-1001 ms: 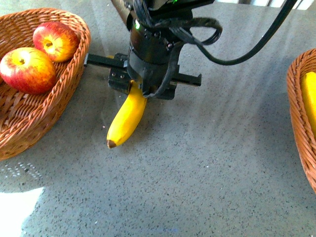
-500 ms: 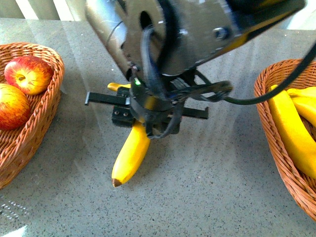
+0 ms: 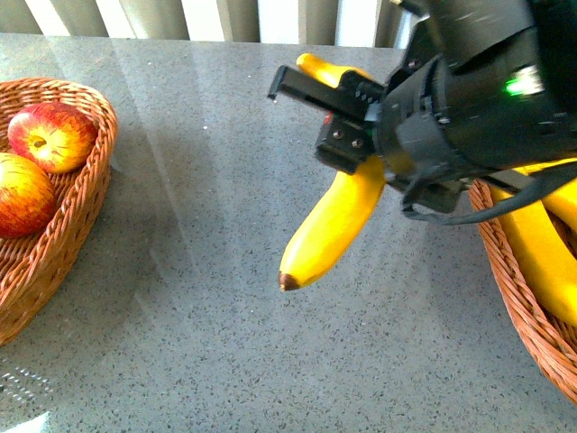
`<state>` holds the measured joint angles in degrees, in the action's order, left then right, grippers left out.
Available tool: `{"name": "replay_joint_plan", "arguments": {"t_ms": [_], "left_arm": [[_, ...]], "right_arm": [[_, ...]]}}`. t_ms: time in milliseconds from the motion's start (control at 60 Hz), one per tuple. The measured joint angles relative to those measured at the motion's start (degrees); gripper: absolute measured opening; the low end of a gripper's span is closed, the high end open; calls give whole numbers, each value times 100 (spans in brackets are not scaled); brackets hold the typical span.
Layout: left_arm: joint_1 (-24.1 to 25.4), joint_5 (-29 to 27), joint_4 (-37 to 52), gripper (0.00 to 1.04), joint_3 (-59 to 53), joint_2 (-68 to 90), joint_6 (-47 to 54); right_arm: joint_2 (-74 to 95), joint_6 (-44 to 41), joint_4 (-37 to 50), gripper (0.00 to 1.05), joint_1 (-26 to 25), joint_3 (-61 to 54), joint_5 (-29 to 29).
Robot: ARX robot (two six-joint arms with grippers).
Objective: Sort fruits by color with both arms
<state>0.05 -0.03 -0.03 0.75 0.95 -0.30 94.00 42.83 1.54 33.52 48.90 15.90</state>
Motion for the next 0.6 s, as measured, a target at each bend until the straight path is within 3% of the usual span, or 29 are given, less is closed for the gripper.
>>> {"name": "replay_joint_plan", "arguments": {"t_ms": [217,334,600], "left_arm": [[0,2,0,96,2,0,0],[0,0,0,96,0,0,0],[0,0,2,96,2,0,0]], "right_arm": [[-1403,-608,-157,29,-651,-579,267],[-1847,-898,-376,29,-1152,-647,98],[-2570,-955,-933,29,-2933,-931,-1926]]}}
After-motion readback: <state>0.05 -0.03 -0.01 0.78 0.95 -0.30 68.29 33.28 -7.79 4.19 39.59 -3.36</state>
